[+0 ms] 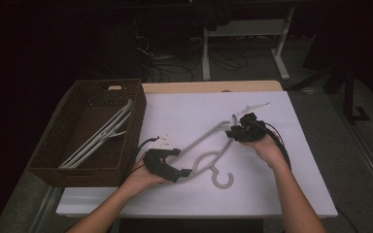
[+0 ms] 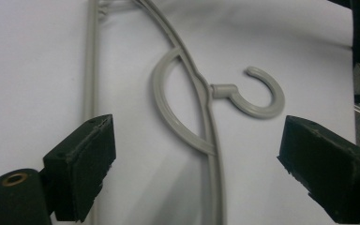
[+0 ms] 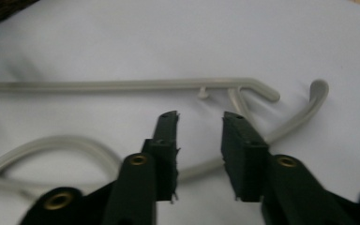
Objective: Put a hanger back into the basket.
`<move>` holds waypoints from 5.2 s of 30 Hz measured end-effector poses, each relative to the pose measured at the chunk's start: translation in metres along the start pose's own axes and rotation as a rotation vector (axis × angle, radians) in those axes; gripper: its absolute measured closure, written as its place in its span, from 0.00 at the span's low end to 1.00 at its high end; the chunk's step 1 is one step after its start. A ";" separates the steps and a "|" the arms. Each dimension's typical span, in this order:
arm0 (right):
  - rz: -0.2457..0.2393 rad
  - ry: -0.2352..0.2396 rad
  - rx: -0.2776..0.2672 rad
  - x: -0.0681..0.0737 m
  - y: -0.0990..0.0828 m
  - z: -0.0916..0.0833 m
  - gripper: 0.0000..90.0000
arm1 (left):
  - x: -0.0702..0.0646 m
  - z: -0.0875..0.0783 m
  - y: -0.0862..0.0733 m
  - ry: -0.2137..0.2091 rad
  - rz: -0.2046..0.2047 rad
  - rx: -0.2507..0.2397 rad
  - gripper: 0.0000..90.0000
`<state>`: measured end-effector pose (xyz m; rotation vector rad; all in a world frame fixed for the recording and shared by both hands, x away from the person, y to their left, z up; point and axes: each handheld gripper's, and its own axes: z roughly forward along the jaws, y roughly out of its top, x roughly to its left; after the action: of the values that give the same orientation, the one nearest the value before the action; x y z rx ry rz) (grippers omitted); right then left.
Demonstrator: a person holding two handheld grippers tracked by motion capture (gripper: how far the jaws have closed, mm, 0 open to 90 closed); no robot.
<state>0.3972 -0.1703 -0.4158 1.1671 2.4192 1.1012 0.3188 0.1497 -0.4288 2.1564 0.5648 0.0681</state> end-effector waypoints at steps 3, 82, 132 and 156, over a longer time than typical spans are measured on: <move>0.001 -0.006 0.018 -0.005 0.014 0.014 0.92 | -0.003 0.001 -0.003 -0.007 0.013 0.003 0.09; 0.006 -0.069 -0.083 -0.013 -0.001 -0.062 0.32 | 0.010 0.004 0.060 0.038 -0.020 0.177 0.91; -0.022 -0.048 -0.079 0.027 -0.064 -0.061 0.00 | 0.090 -0.250 0.031 0.297 -0.087 0.031 0.91; -0.014 -0.055 -0.073 0.023 -0.066 -0.061 0.00 | 0.120 -0.248 -0.046 0.334 -0.210 0.103 0.91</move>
<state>0.3138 -0.2111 -0.4195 1.1410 2.3225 1.1288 0.3474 0.4097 -0.3309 2.1857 1.0029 0.2936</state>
